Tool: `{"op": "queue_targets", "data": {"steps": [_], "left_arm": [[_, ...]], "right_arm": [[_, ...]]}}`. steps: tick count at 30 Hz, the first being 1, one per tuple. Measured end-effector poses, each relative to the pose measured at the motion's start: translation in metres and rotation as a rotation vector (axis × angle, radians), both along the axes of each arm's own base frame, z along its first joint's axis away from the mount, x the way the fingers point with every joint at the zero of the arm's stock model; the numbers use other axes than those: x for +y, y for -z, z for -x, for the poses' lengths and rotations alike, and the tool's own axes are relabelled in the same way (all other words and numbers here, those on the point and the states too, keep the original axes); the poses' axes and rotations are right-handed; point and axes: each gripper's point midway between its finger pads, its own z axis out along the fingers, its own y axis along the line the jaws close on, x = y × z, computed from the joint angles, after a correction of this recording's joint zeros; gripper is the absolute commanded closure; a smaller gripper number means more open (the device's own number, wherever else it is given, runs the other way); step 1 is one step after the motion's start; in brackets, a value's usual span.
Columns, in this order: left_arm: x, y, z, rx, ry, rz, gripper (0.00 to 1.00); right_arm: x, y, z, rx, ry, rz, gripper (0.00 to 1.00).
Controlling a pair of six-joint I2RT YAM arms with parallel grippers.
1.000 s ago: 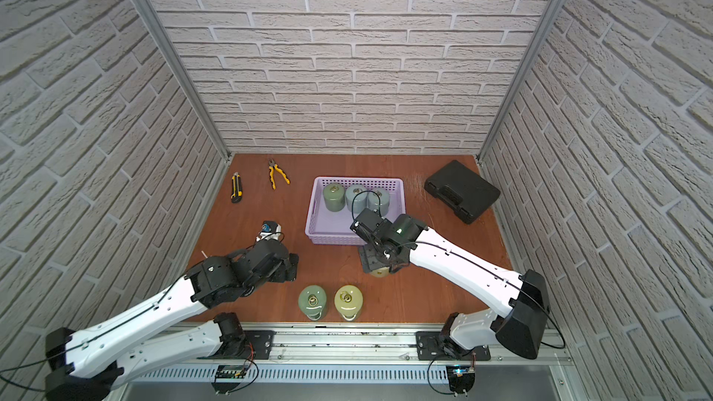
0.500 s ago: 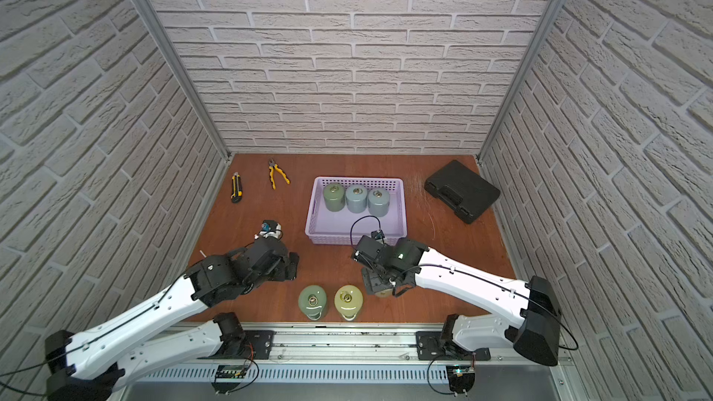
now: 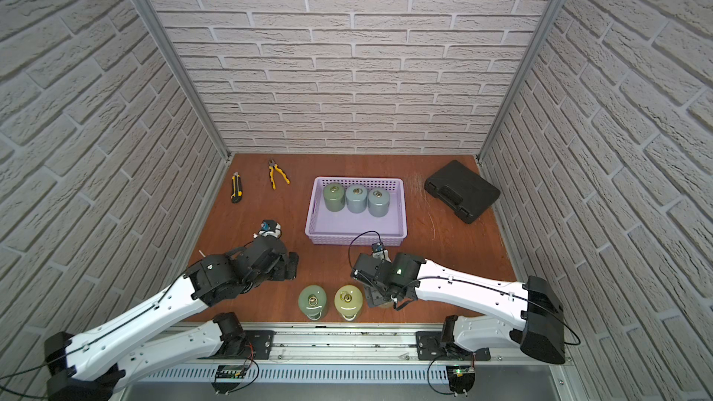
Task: Take the tea canister out of the basket
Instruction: Place the tea canister at the center of the board.
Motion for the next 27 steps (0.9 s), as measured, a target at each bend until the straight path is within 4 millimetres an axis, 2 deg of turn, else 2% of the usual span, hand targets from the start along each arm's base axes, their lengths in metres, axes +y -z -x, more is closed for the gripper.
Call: {"op": "queue_targets", "data": {"steps": [12, 27], "left_arm": [[0.001, 0.001, 0.000, 0.010, -0.004, 0.007, 0.02], [-0.001, 0.001, 0.002, 0.027, 0.017, 0.024, 0.02]], "right_arm": [[-0.003, 0.017, 0.011, 0.012, 0.005, 0.009, 0.54], [0.007, 0.026, 0.019, 0.009, 0.023, -0.023, 0.54]]}}
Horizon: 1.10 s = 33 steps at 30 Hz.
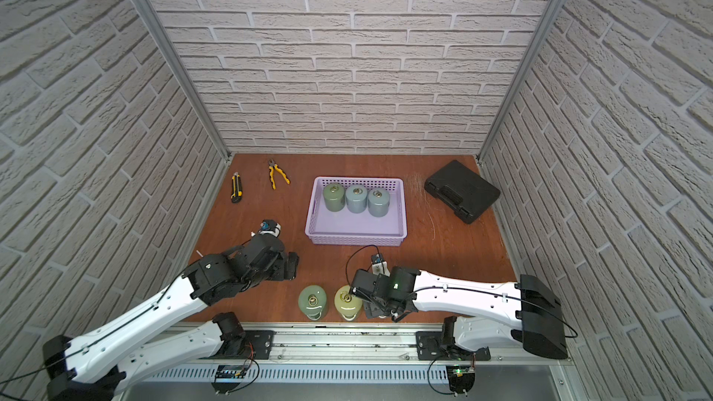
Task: Take the tea canister out of the basket
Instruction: Place the tea canister at the center of the board.
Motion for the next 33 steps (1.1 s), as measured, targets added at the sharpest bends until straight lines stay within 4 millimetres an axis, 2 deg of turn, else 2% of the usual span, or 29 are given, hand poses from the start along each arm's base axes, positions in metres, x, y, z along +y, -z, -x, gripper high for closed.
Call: {"op": "queue_targets", "data": {"steps": [14, 16, 20, 24, 27, 33], "left_arm": [[0.001, -0.002, 0.001, -0.003, -0.001, 0.010, 0.02], [0.001, -0.002, 0.001, -0.004, -0.001, 0.011, 0.02], [0.001, -0.002, 0.001, -0.003, -0.002, 0.011, 0.02], [0.001, -0.002, 0.001, -0.003, -0.002, 0.012, 0.02], [0.001, -0.002, 0.001, -0.004, -0.003, 0.011, 0.02], [0.001, -0.002, 0.001, -0.004, -0.003, 0.011, 0.02]], "right_arm": [[-0.005, 0.013, 0.003, 0.009, 0.024, 0.008, 0.52], [-0.004, 0.013, 0.003, 0.008, 0.025, 0.004, 0.48], [-0.004, 0.013, 0.003, 0.007, 0.028, 0.003, 0.27], [-0.004, 0.013, 0.003, 0.008, 0.029, 0.003, 0.14], [-0.004, 0.013, 0.002, 0.006, 0.032, 0.004, 0.00], [-0.003, 0.009, 0.000, -0.007, 0.032, 0.000, 0.00]]}}
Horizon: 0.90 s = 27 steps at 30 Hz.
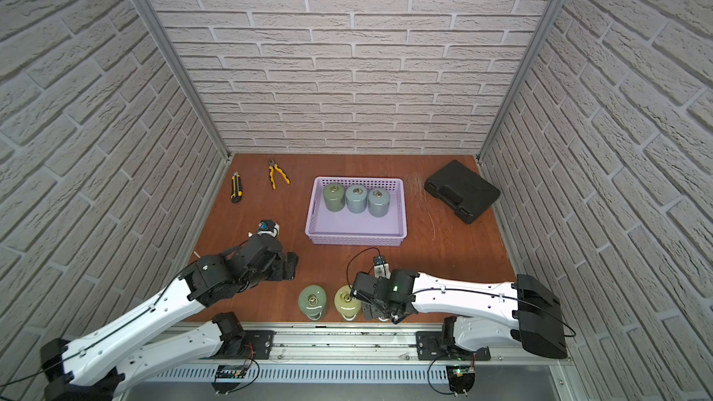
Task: Take the tea canister out of the basket
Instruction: Place the tea canister at the center of the board, then pick up the tea canister from the basket.
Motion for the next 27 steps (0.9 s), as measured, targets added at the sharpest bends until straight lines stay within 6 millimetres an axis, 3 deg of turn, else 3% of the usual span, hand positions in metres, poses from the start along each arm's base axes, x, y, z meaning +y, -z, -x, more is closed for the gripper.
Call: {"op": "queue_targets", "data": {"steps": [10, 17, 27], "left_arm": [[-0.001, -0.001, -0.001, -0.004, 0.005, -0.001, 0.02], [-0.003, -0.001, -0.005, -0.012, 0.007, 0.001, 0.02], [-0.008, 0.000, -0.011, -0.020, 0.011, -0.001, 0.02]], "right_arm": [[0.002, -0.014, -0.006, -0.031, -0.001, 0.005, 0.00], [0.007, -0.038, -0.018, -0.096, -0.019, -0.006, 0.00], [0.003, -0.078, -0.054, -0.180, -0.006, -0.041, 0.00]]}}
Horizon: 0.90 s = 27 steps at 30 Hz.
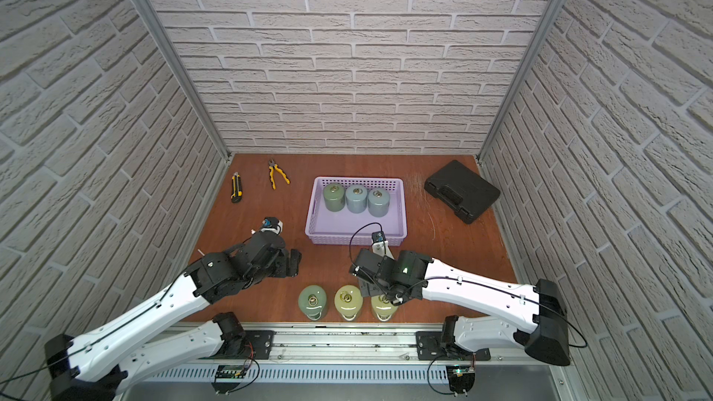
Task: Take the tea canister out of the basket
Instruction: Pick up the tea canister from the basket.
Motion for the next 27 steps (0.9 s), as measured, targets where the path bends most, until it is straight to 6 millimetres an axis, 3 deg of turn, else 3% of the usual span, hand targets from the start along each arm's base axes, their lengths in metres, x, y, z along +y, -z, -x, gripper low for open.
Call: {"op": "queue_targets", "data": {"steps": [13, 27], "left_arm": [[0.000, -0.004, -0.002, -0.011, 0.012, -0.006, 0.02], [0.008, -0.015, -0.002, -0.037, -0.002, 0.033, 0.02]], "right_arm": [[-0.014, -0.029, -0.066, -0.025, -0.016, -0.022, 0.01], [-0.014, -0.027, -0.147, 0.008, -0.055, -0.038, 0.00]]}}
